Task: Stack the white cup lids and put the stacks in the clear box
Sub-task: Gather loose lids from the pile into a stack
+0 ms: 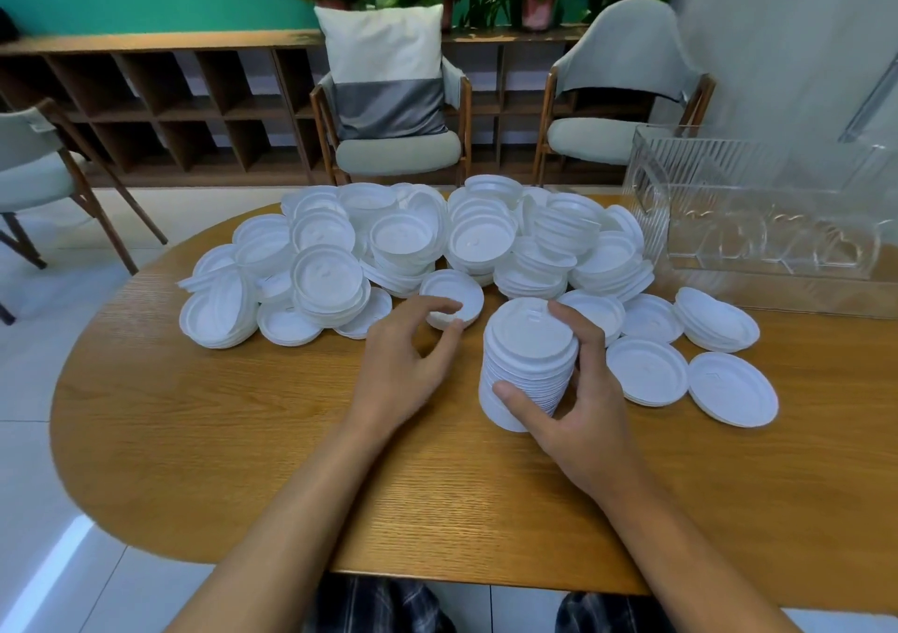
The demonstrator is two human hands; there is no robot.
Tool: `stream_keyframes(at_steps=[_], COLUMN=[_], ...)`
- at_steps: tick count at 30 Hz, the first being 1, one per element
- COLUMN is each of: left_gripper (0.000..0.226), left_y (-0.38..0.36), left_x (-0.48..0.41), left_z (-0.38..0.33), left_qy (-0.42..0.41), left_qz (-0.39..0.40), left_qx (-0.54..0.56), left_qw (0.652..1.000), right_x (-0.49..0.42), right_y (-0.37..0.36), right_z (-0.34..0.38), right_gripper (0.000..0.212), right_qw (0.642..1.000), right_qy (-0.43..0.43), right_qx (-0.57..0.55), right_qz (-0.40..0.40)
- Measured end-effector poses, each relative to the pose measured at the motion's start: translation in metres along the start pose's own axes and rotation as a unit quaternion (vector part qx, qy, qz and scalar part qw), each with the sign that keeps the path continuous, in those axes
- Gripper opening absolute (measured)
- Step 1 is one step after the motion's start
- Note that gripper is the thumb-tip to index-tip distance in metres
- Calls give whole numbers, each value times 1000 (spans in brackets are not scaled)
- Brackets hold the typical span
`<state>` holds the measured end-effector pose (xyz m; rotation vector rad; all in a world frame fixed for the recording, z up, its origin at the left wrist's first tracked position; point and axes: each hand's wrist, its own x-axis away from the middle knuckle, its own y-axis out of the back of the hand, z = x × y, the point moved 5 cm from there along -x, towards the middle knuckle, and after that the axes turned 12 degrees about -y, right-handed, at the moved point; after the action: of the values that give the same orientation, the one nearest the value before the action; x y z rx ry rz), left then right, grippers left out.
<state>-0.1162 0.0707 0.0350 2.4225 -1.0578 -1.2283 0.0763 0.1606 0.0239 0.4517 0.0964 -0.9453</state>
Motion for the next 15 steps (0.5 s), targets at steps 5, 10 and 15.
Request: stream_keyframes(at_steps=[5, 10, 15], left_gripper=[33, 28, 25], left_y=[-19, -20, -11], left_x=[-4, -3, 4], left_z=[20, 21, 19], left_qy=[-91, -112, -98], left_qz=[88, 70, 39], left_qx=[-155, -198, -173], left_qw=[980, 971, 979], right_x=[0, -1, 0], right_y=[0, 0, 0], right_z=[1, 0, 1], right_gripper=[84, 84, 84], right_qw=[1000, 1000, 1000], right_qy=[-4, -7, -7], right_qx=[-1, 0, -2], right_qz=[3, 6, 6])
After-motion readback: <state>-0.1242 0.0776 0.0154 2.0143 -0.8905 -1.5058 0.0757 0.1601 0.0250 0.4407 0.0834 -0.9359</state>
